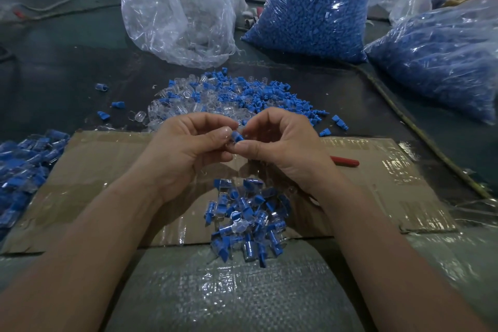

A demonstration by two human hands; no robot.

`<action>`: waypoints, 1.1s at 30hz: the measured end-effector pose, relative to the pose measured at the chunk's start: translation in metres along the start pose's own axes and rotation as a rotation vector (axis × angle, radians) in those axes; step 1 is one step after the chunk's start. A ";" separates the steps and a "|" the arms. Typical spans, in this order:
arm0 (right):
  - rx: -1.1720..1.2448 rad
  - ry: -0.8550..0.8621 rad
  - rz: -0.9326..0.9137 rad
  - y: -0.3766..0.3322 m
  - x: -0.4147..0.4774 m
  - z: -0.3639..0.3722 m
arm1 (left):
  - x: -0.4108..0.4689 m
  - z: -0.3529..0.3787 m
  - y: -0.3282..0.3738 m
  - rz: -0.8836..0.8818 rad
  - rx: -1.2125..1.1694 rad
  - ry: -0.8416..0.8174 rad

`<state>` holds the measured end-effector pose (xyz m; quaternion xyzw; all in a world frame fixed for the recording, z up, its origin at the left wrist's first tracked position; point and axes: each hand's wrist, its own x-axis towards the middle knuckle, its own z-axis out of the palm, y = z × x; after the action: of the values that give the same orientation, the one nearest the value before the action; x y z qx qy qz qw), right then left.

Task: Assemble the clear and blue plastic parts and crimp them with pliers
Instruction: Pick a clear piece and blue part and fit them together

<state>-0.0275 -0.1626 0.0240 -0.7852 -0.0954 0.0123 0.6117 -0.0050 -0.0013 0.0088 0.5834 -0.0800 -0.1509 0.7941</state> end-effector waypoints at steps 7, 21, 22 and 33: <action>0.027 -0.051 -0.004 -0.003 -0.001 0.001 | -0.001 0.002 0.000 0.004 -0.024 -0.004; 0.014 -0.028 0.003 -0.002 -0.002 -0.001 | -0.005 0.001 0.000 0.095 0.169 -0.046; 0.012 -0.027 0.005 -0.001 -0.001 -0.001 | -0.006 0.002 0.000 0.108 0.193 -0.040; -0.018 -0.048 -0.143 0.006 0.002 0.003 | -0.004 0.001 -0.001 0.084 0.195 0.016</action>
<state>-0.0254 -0.1611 0.0180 -0.7815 -0.1659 -0.0132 0.6013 -0.0090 -0.0014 0.0082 0.6551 -0.1125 -0.1042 0.7398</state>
